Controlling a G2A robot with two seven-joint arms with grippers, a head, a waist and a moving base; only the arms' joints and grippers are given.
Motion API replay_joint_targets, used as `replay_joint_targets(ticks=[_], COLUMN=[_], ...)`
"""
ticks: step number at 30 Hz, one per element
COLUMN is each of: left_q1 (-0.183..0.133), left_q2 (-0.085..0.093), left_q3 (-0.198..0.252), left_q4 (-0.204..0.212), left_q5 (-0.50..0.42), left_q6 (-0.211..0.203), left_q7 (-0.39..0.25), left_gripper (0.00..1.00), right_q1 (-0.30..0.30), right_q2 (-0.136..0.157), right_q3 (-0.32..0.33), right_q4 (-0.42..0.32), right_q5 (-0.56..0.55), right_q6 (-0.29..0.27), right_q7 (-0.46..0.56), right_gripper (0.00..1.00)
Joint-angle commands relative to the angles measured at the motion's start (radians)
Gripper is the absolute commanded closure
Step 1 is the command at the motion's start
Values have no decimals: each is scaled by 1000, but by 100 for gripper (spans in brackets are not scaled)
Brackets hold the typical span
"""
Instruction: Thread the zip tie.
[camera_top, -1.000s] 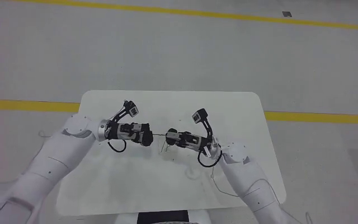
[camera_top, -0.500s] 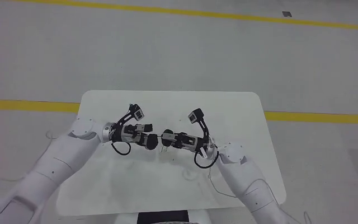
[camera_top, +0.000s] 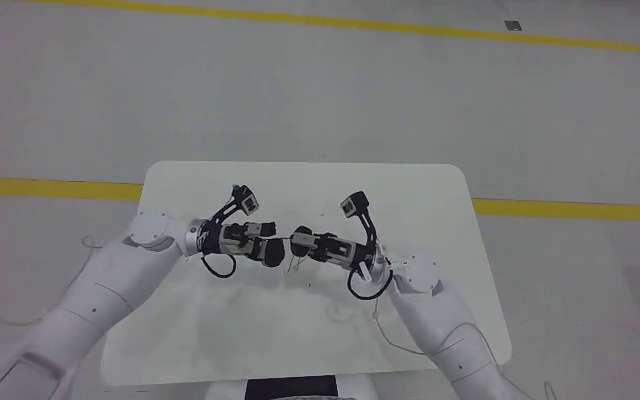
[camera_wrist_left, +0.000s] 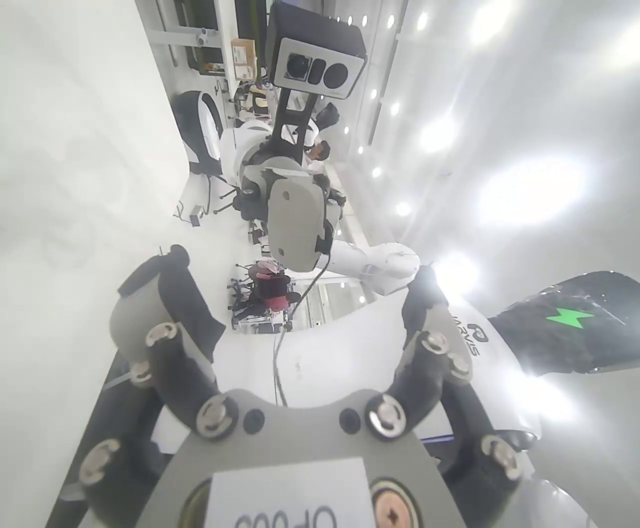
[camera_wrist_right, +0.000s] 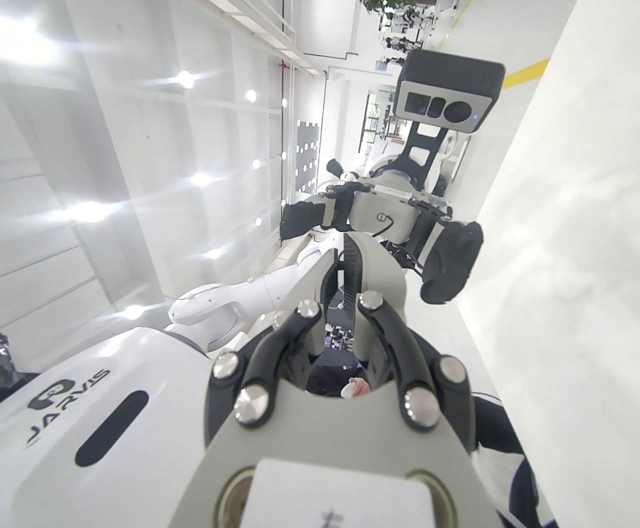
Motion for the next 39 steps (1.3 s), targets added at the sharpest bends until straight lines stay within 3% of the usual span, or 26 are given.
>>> replay_joint_targets(ticks=[1, 9, 22, 24, 27, 29, 39], left_q1=[6, 15, 13, 13, 13, 14, 18], left_q2=[1, 1, -7, -7, -7, -7, -4], left_q3=[-6, -16, -7, -8, -9, -11, -20], left_q4=[-2, -3, -1, 0, 1, 2, -2], left_q5=[-12, -26, -28, -26, -24, -23, 10], left_q6=[1, 6, 9, 8, 7, 6, 5], left_q7=[1, -13, -29, -30, -32, -33, -17], left_gripper=[0, 0, 1, 9, 31, 51, 66], right_q1=[-6, -24, 5, 8, 10, 11, 9], right_q2=[1, 1, -7, -6, -5, -4, 5], right_q3=[10, 30, -18, -21, -23, -23, -18], right_q4=[-7, -24, 9, 14, 18, 18, 10], right_q5=[1, 1, -18, -24, -36, -47, -89], right_q6=[0, 0, 0, 1, 9, 16, 54], right_q7=[-2, 17, 40, 37, 31, 28, 25], right_gripper=[100, 100, 100, 100, 100, 100, 100])
